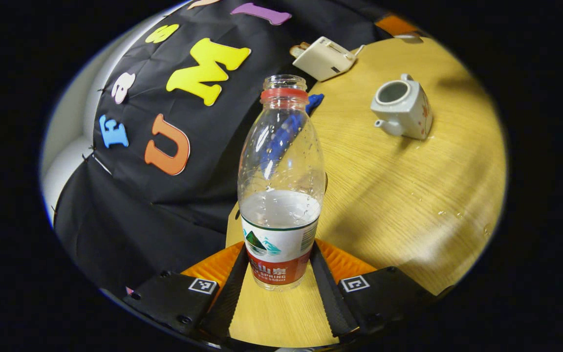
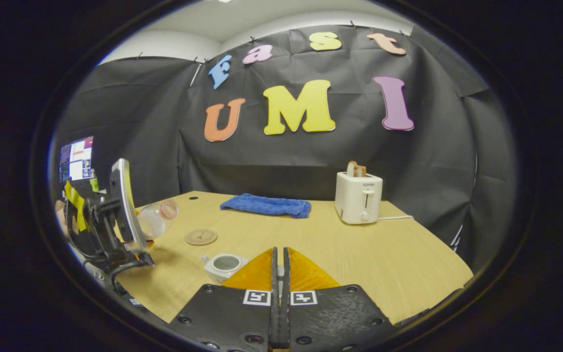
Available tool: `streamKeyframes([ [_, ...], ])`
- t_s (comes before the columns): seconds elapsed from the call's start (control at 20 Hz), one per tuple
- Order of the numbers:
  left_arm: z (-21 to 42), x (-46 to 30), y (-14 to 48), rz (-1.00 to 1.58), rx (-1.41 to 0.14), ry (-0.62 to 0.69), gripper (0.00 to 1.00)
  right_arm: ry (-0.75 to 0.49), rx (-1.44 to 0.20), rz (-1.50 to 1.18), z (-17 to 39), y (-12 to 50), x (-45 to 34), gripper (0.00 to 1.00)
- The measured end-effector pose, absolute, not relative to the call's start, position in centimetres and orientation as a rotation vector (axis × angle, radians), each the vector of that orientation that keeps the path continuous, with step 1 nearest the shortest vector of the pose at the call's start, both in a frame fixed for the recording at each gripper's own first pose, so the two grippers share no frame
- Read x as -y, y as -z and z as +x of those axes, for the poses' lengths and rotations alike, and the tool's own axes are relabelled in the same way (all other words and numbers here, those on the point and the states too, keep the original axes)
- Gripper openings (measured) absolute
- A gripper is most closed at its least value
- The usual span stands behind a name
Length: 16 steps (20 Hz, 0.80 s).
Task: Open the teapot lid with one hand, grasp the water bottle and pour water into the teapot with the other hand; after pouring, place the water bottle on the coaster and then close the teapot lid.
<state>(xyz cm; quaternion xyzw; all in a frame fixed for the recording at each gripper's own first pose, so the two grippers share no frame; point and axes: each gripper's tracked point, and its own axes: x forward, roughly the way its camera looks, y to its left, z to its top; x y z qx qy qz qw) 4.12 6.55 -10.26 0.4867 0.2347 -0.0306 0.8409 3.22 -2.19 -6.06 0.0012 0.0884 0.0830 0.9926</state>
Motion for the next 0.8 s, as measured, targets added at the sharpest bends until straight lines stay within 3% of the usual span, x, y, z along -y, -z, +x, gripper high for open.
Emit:
streamKeyframes([
  [0.8,6.4,-4.2,7.7,1.499,-0.359,0.045,0.76,-0.144,-0.179,0.028,2.5,6.8,5.0,0.0],
])
